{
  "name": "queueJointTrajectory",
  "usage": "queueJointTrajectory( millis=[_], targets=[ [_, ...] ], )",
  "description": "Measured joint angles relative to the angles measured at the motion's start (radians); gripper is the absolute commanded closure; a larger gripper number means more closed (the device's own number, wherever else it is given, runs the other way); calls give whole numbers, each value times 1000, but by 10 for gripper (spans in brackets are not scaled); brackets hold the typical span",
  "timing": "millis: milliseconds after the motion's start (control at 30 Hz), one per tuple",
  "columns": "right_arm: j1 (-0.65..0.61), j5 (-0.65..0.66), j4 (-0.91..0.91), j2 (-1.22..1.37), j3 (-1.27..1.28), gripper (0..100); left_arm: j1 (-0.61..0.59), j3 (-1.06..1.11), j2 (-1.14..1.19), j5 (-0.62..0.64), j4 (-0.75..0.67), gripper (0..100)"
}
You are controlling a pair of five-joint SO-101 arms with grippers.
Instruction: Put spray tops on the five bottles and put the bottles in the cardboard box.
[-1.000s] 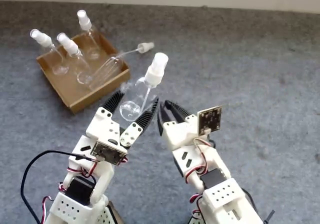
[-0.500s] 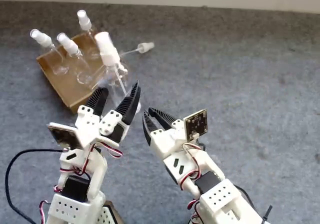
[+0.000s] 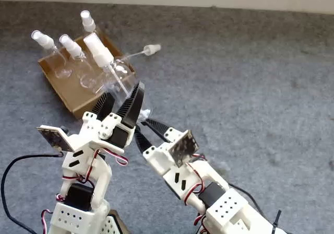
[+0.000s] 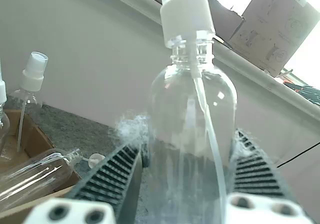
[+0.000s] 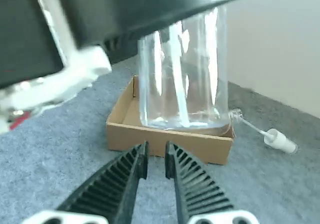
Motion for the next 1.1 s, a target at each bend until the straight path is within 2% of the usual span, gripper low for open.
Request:
queueJointTrajectory(
  millis=[100, 267, 533, 1100],
  targets=[
    [-3, 40, -18, 0, 0, 950, 0, 0, 0, 0, 3, 881],
    [-8, 51, -21, 2, 2, 950, 23, 0, -2, -15, 97, 881],
    [-6, 52, -21, 3, 2, 950, 101, 0, -14, -253, 112, 881],
    [72, 61, -20, 5, 2, 950, 123, 0, -15, -269, 144, 881]
  ],
)
